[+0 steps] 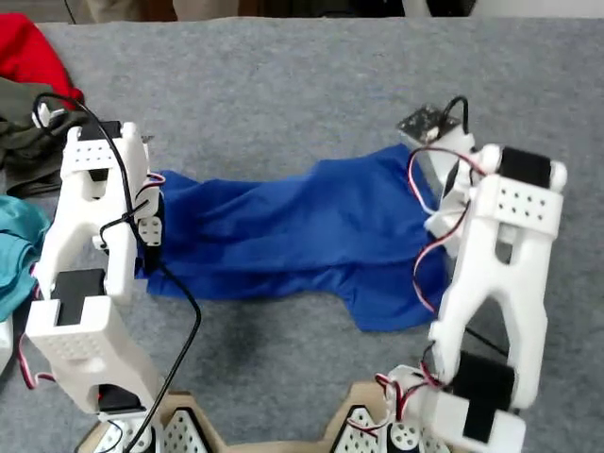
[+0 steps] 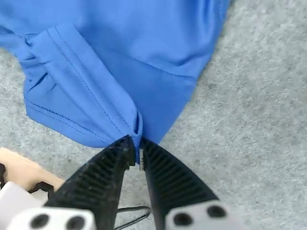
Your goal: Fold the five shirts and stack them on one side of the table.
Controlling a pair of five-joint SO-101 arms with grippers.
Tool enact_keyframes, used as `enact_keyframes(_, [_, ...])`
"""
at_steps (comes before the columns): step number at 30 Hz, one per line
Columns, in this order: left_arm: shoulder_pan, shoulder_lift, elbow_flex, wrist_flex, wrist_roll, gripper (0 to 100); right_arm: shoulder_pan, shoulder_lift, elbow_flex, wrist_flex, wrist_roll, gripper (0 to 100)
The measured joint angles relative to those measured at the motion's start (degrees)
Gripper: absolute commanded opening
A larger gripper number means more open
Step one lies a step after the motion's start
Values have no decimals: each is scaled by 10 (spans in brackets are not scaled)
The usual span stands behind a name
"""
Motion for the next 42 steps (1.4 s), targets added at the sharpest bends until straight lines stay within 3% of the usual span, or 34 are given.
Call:
enact_keyframes(6, [0, 0, 4, 0, -4, 18, 10, -40, 83, -39, 0, 5])
enact_keyframes(20, [0, -85, 4, 0, -42, 18, 67, -81, 89, -44, 0, 5])
enact_keyframes(31, [0, -95, 108, -57, -42, 18, 67, -82, 120, -44, 0, 10])
enact_keyframes(38, [4, -95, 110, -65, -84, 29, 67, -82, 120, -44, 7, 184])
enact_keyframes(42, [11, -95, 110, -65, -89, 159, 67, -105, 120, -44, 7, 203])
